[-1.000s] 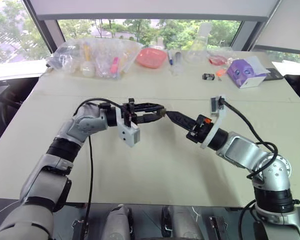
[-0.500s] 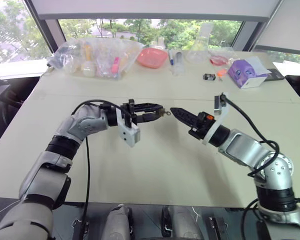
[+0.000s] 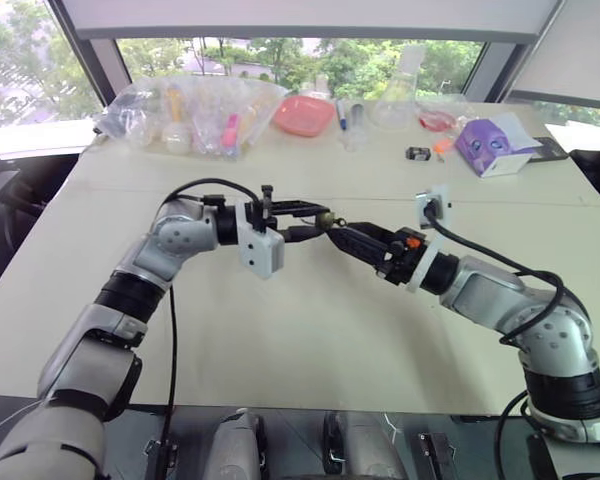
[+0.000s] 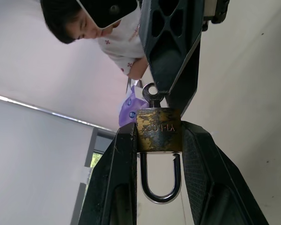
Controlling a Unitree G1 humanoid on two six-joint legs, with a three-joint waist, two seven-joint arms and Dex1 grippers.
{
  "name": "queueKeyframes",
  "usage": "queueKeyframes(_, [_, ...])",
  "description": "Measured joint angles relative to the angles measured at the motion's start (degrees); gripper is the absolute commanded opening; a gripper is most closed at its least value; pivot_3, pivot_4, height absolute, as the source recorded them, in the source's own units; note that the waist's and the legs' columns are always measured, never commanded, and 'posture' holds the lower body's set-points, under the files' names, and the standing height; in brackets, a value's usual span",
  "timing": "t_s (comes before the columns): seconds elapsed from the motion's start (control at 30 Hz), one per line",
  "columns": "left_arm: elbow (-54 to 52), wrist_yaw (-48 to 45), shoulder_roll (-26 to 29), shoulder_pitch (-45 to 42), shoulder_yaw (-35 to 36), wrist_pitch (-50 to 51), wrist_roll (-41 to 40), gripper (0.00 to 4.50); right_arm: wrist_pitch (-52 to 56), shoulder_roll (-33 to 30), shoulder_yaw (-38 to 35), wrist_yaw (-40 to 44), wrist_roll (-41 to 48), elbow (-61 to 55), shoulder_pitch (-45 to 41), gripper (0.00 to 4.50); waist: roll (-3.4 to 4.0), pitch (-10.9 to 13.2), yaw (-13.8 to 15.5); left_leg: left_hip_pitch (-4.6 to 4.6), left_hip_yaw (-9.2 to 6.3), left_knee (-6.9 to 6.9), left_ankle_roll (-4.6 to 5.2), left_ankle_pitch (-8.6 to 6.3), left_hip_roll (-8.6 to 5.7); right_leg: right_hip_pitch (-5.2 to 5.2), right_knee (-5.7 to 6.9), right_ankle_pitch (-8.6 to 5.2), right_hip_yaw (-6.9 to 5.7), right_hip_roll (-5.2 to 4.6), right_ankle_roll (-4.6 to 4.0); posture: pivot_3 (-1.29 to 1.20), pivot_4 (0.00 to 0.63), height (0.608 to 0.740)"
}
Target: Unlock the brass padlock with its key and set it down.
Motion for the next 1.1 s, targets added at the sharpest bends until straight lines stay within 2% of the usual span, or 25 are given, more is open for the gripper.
queueKeyframes(0.13, [-0.51,-0.4,-0.45,0.4,0.0,0.04,0.0,0.72,0.52,1.72,0.02,-0.22,-0.04,0.0,-0.74,3.85,0.0,0.0,-0.02,0.0,0.0,0.0,0.0,0.0,0.0,0.0,0.0,0.0,0.0,0.0,0.0,0.0,0.15,0.74])
queueKeyframes(0.2, [-1.01,-0.57,-0.69,0.58,0.0,0.04,0.0,0.72,0.99,2.8,0.05,-0.59,-0.06,0.06,-1.32,3.32,0.0,0.0,-0.04,0.0,0.0,0.0,0.0,0.0,0.0,0.0,0.0,0.0,0.0,0.0,0.0,0.0,0.15,0.74])
queueKeyframes(0.27, [-1.48,-0.74,-0.84,0.58,0.01,0.03,0.0,0.72,1.36,3.27,0.05,-1.08,-0.04,0.35,-1.57,2.54,0.0,0.0,-0.04,0.0,0.0,0.0,0.0,0.0,0.0,0.0,0.0,0.0,0.0,0.0,0.0,0.0,0.15,0.74])
queueKeyframes(0.37, [-1.48,-0.99,-0.85,0.59,0.01,0.03,0.01,0.72,2.21,3.8,0.03,-1.62,-0.04,0.88,-1.58,0.85,0.0,0.0,-0.04,0.0,0.0,0.0,0.0,0.0,0.0,0.0,0.0,0.0,0.0,0.0,0.0,0.0,0.15,0.74])
queueKeyframes(0.4, [-1.45,-1.23,-0.84,0.61,0.01,0.11,0.04,0.72,2.45,4.02,0.02,-1.58,0.03,0.81,-1.6,0.35,0.0,0.0,-0.04,0.0,0.0,0.0,0.0,0.0,0.0,0.0,0.0,0.0,0.0,0.0,0.0,0.0,0.15,0.74])
queueKeyframes(0.43, [-1.39,-1.49,-0.81,0.65,0.0,0.31,0.06,0.72,2.84,3.99,0.03,-1.58,-0.08,0.77,-1.83,0.03,0.0,0.0,-0.05,0.0,0.0,0.0,0.0,0.0,0.0,0.0,0.0,0.0,0.0,0.0,0.0,0.0,0.15,0.74])
queueKeyframes(0.5, [-1.39,-1.48,-0.83,0.68,0.01,0.45,0.05,0.72,3.36,4.03,-0.11,-1.61,-0.28,0.79,-2.09,0.03,0.0,0.0,-0.04,0.0,0.0,0.0,0.0,0.0,0.0,0.0,0.0,0.0,0.0,0.0,0.0,0.0,0.15,0.74])
queueKeyframes(0.57, [-1.39,-1.53,-0.88,0.68,0.01,0.72,0.03,1.74,3.56,4.18,-0.21,-1.62,-0.52,0.82,-2.15,0.0,0.0,0.0,-0.04,0.0,-0.01,0.0,0.0,0.0,0.0,0.0,0.0,0.0,0.0,0.0,0.0,0.0,0.15,0.74])
queueKeyframes(0.6, [-1.49,-1.55,-0.9,0.68,0.02,0.86,-0.04,2.08,3.64,4.39,-0.22,-1.71,-0.55,1.01,-2.15,0.0,0.0,0.0,-0.05,0.0,-0.01,0.0,0.0,0.0,0.0,0.0,0.0,0.0,0.0,0.0,0.0,0.0,0.15,0.74])
queueKeyframes(0.73, [-1.83,-2.54,-0.96,0.68,0.02,1.56,-1.18,4.14,3.75,4.97,-0.22,-1.85,-1.11,1.19,-2.14,0.0,0.0,0.0,-0.07,0.0,0.0,0.0,0.0,0.0,0.0,0.0,0.0,0.0,0.0,0.0,0.0,0.0,0.15,0.74])
queueKeyframes(0.77, [-1.95,-2.5,-0.96,0.71,0.04,1.65,-1.17,4.43,3.79,5.01,-0.22,-1.86,-1.18,1.25,-2.14,0.0,0.0,0.0,-0.07,0.0,-0.01,0.0,0.0,0.0,0.0,0.0,0.0,0.0,0.0,0.0,0.0,0.0,0.15,0.74])
queueKeyframes(0.87, [-2.51,-2.43,-0.91,1.14,0.57,2.81,-1.2,4.43,3.81,5.28,-0.24,-2.02,-1.71,1.53,-2.19,0.0,0.0,0.0,-0.07,0.0,-0.01,0.0,0.0,0.0,0.0,0.0,0.0,0.0,0.0,0.0,0.0,0.0,0.15,0.74])
queueKeyframes(0.97, [-4.11,-3.61,0.24,2.85,1.93,8.2,-4.02,4.43,3.79,5.42,-0.54,-2.32,-3.02,2.35,-2.31,0.0,0.0,0.0,-0.19,0.0,-0.01,-0.01,0.0,0.0,0.01,-0.02,0.0,0.0,0.0,0.01,0.0,0.0,0.15,0.74])
queueKeyframes(1.0, [-5.05,-4.34,0.75,3.56,2.68,12.07,-6.18,4.43,3.78,5.41,-0.82,-2.34,-3.44,2.69,-2.31,0.0,0.0,0.0,-0.22,0.0,-0.01,-0.01,0.0,0.0,0.02,-0.02,0.02,0.0,0.0,0.01,0.0,0.0,0.15,0.74])
queueKeyframes(1.1, [-9.43,-6.47,1.63,5.15,6.78,35.48,-17.82,4.43,3.78,5.35,-1.92,-2.25,-4.35,3.81,-2.32,0.0,0.0,0.0,-0.25,0.0,-0.03,0.0,-0.03,0.02,0.02,-0.02,0.05,0.0,0.01,0.01,0.0,0.0,0.15,0.74])
